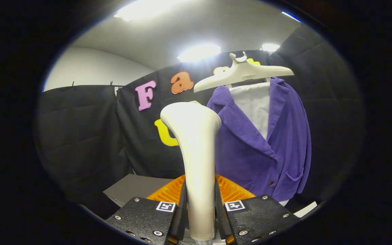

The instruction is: Iron the clothes twice with a garment steamer, once on the left side and once on the right side.

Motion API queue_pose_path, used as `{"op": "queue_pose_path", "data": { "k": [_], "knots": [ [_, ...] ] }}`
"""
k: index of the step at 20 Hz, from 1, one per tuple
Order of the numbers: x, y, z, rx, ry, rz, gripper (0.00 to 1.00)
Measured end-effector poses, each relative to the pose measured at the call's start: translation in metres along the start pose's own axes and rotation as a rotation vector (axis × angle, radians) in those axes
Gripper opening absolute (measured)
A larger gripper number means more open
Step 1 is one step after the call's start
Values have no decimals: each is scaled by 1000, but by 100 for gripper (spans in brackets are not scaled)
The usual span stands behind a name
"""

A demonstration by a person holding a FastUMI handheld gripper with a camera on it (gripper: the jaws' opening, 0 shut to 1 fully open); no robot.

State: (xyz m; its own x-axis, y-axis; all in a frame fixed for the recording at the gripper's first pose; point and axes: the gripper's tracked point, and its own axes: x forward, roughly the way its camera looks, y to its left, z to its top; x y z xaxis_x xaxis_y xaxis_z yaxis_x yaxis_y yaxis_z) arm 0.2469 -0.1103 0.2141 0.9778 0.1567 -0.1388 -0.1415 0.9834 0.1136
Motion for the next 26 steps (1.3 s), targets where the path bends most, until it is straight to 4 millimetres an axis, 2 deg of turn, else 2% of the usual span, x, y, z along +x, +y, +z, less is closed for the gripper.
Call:
{"op": "queue_pose_path", "data": {
  "k": [3,7,10,13,19,26],
  "knots": [
    [28,-23,0,0,-12,-64,38],
    [53,-46,-10,46,24,-114,38],
    [62,-63,-31,43,67,-143,38],
    [63,-69,-58,48,122,-151,38],
    [57,-86,-128,45,240,-182,39],
    [36,-103,-193,56,347,-226,38]
  ]
}}
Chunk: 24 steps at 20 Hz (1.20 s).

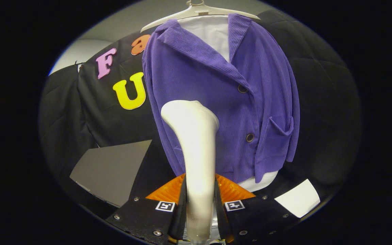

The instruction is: Iron the clothes twice with a garment steamer, once on the left side and once on the right side.

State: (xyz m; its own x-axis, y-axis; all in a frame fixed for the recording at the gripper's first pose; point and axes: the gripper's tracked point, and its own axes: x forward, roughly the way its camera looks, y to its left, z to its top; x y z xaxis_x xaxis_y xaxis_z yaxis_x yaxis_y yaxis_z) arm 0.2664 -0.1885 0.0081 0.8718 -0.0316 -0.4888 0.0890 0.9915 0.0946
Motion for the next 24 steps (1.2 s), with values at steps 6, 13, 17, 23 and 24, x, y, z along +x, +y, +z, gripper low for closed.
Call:
{"op": "queue_pose_path", "data": {
  "k": [6,13,17,23,24],
  "knots": [
    [9,-20,-59,30,93,-53,39],
    [30,-37,-119,81,154,-83,39],
    [29,-44,-151,115,182,-87,39],
    [-33,-40,-137,141,113,-61,39],
    [-48,-39,-128,138,97,-59,39]
  ]
}}
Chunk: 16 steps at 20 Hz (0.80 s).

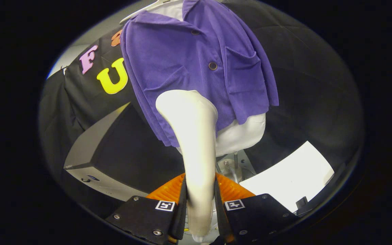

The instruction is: Iron the clothes twice with a garment steamer, once on the left side and once on the right side.

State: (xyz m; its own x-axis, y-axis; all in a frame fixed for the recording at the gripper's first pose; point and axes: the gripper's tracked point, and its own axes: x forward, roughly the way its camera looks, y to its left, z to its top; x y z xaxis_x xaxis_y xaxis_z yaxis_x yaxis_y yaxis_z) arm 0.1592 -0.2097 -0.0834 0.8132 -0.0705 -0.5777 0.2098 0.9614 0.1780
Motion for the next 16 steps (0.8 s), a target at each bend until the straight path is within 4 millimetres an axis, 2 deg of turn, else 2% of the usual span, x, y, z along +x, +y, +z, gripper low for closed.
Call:
{"op": "queue_pose_path", "data": {
  "k": [2,8,11,16],
  "knots": [
    [-34,5,17,-11,-47,18,39],
    [-117,26,68,-65,-190,95,38],
    [-150,34,100,-72,-263,126,38],
    [-189,43,150,-82,-367,154,38]
  ]
}}
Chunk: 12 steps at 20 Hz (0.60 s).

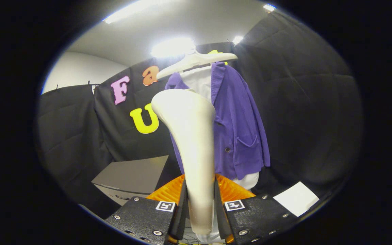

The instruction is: Iron the clothes twice with a garment steamer, once on the left side and once on the right side.

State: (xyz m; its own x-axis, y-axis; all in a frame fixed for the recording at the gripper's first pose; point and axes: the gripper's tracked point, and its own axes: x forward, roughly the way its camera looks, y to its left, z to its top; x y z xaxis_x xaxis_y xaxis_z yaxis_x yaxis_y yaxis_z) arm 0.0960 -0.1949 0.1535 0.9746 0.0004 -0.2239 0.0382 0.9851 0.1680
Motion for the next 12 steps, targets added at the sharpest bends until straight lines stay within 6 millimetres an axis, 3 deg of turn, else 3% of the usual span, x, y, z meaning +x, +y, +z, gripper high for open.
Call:
{"op": "queue_pose_path", "data": {
  "k": [7,12],
  "knots": [
    [11,5,85,30,-185,1,38],
    [34,-12,126,82,-323,-48,38]
  ]
}}
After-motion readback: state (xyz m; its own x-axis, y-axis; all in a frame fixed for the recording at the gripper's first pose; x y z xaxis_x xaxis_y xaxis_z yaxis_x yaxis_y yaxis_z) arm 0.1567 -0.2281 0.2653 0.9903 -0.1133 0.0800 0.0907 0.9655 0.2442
